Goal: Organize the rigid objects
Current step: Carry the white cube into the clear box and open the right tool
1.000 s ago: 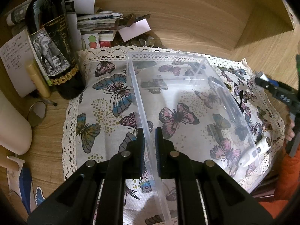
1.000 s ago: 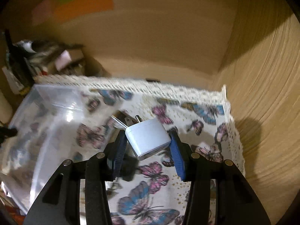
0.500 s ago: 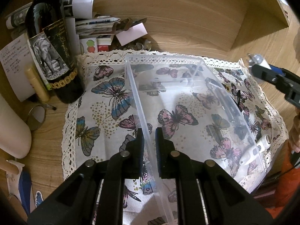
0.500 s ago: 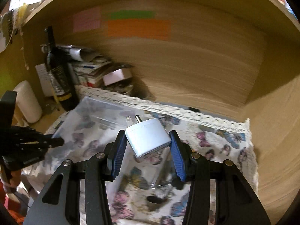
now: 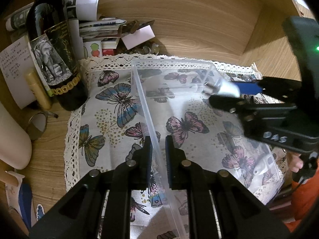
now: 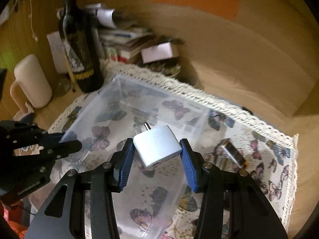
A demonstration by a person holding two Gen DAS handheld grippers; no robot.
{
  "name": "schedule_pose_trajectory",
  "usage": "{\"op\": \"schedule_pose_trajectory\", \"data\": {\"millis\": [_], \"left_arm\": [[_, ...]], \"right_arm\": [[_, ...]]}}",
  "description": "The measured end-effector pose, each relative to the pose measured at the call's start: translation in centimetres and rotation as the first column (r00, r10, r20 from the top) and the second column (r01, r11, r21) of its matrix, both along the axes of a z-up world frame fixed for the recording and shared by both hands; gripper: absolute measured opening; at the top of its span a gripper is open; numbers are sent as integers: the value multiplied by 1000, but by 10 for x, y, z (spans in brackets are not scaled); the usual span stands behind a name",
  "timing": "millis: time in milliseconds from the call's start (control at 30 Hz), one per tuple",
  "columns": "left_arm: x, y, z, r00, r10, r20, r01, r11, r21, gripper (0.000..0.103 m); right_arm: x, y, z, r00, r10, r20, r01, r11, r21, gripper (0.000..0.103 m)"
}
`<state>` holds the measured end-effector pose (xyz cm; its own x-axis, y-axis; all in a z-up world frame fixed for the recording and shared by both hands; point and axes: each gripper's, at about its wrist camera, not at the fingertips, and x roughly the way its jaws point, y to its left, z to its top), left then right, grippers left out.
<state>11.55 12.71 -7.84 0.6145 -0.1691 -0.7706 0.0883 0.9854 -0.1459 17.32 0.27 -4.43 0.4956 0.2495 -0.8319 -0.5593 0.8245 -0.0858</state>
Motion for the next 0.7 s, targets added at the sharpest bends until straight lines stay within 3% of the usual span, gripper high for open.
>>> {"op": "schedule_pose_trajectory", "data": {"millis": [333, 700], "left_arm": [[0, -1, 0, 1000, -6, 6, 6, 1000, 14, 12], [0, 0, 1, 1000, -9, 5, 9, 1000, 12, 12]], "right_arm": [[4, 16, -19, 997, 41, -70, -43, 999, -32, 43], [-4, 3, 10, 999, 25, 32, -24, 999, -21, 52]]}}
